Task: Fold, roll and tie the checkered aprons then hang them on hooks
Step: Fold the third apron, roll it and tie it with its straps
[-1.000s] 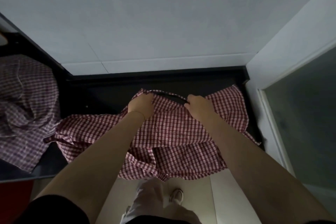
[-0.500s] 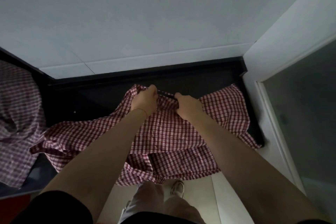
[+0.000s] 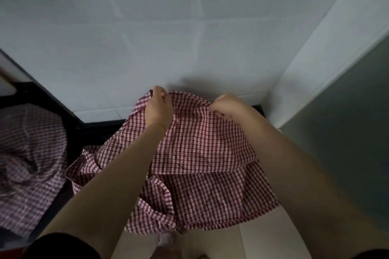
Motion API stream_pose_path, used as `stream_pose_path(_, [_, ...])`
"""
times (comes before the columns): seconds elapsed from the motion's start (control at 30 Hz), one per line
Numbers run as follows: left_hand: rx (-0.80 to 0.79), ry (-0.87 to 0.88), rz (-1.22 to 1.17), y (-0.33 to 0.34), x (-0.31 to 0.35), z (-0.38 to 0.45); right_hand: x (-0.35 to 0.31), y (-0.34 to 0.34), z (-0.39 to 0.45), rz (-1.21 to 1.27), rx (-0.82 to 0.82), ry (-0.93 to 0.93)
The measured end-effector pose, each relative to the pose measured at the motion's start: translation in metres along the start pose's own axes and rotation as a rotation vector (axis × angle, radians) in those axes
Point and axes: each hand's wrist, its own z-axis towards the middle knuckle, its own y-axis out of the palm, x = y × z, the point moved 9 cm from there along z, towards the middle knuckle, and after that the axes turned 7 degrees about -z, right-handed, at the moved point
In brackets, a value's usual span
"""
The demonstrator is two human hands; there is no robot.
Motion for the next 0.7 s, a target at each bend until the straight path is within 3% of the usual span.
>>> stream_pose_path(0.13, [0.028,0.077,-0.103,-0.023,0.044,-0.006,-0.038,-0.022,-0.031,-0.177,0.003,-0.119])
stream_pose_path(0.27, [0.033,0.087,-0.045,-0.040,0.073,-0.012,-0.079,-0.048,-0.064,-0.474,0.362,-0.263])
stream_pose_path(0.37, [0.030,0.090,0.032,-0.052,0.080,-0.015,-0.088,-0.065,-0.086,-0.627,0.562,-0.251])
stream_pose_path(0.53, [0.043,0.098,0.135,-0.055,0.091,-0.031,-0.054,-0.072,-0.084,-0.674,0.448,-0.030])
stream_pose_path(0.63, [0.040,0.041,0.128,-0.053,0.092,-0.036,-0.052,-0.076,-0.088,-0.707,0.453,-0.029])
stream_pose_path(0.7, [0.069,0.019,0.082,-0.056,0.093,-0.037,-0.063,-0.082,-0.098,-0.765,0.543,-0.104])
